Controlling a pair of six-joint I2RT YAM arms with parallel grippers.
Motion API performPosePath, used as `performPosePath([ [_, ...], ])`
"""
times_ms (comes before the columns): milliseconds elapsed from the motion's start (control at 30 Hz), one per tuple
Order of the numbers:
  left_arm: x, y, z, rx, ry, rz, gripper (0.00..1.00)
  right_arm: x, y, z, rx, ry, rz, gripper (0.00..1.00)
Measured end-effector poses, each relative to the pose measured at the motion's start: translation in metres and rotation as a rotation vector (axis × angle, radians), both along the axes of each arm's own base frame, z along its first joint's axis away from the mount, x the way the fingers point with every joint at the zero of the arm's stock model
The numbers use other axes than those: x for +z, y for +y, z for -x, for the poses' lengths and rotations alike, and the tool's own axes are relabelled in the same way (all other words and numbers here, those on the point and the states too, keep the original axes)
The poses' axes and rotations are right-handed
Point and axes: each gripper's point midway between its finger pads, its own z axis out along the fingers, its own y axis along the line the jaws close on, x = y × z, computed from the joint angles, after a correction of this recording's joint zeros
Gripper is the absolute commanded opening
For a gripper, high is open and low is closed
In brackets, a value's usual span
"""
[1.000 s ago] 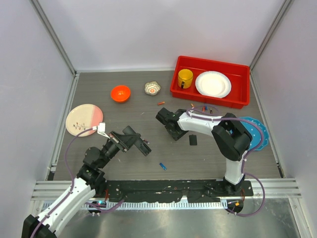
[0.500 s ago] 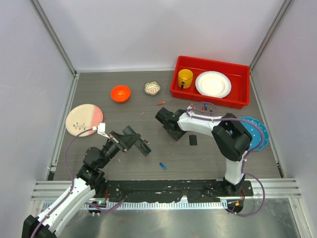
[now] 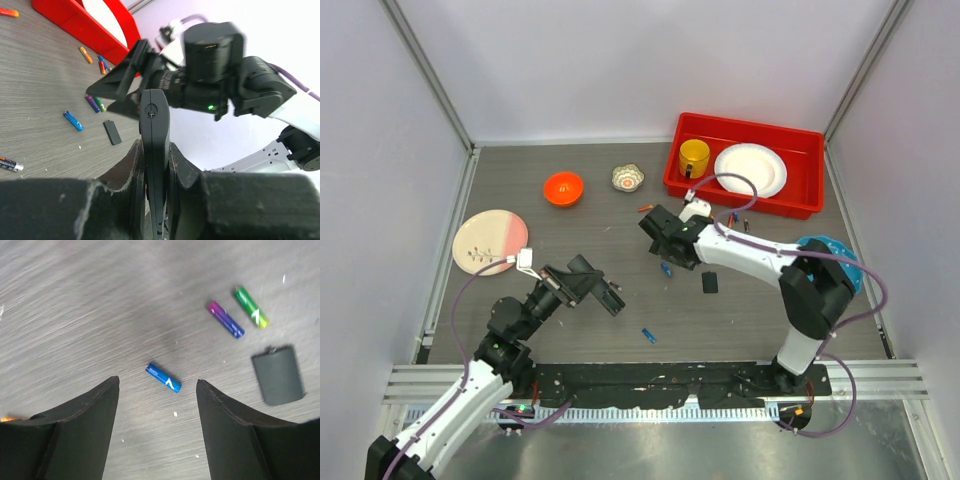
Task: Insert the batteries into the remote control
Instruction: Place the battery at the center of the board, then pick up the battery from the center of the board.
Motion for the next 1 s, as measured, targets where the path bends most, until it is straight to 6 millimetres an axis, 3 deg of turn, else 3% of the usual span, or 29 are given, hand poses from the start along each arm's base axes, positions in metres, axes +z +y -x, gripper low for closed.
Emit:
performPosePath([
  [133,0.000,0.000,0.001,-0.002,-0.002,0.000,0.00,0.045,0.004,-0.008,0.307,-0.102,0.033,0.60],
  [233,-0.002,-0.001,0.002,-0.011,0.007,-0.006,0.00,0.059,0.007,-0.003,0.556,-0.109,0.071,0.58],
  [300,-0.006,-0.003,0.003,-0.022,0.018,-0.015,0.00,0.052,0.008,-0.003,0.667,-0.084,0.124,0.59],
  [500,-0.024,-0.013,0.009,-0.097,0.079,-0.054,0.00,0.002,0.000,0.014,0.901,0.075,0.232,0.59],
  [833,-0.021,-0.019,0.017,-0.156,0.069,-0.049,0.00,-0.013,0.012,0.017,1.023,0.128,0.221,0.40],
  [1000,-0.016,-0.019,0.018,-0.156,0.052,-0.038,0.00,-0.028,0.018,0.011,1.039,0.163,0.233,0.38],
])
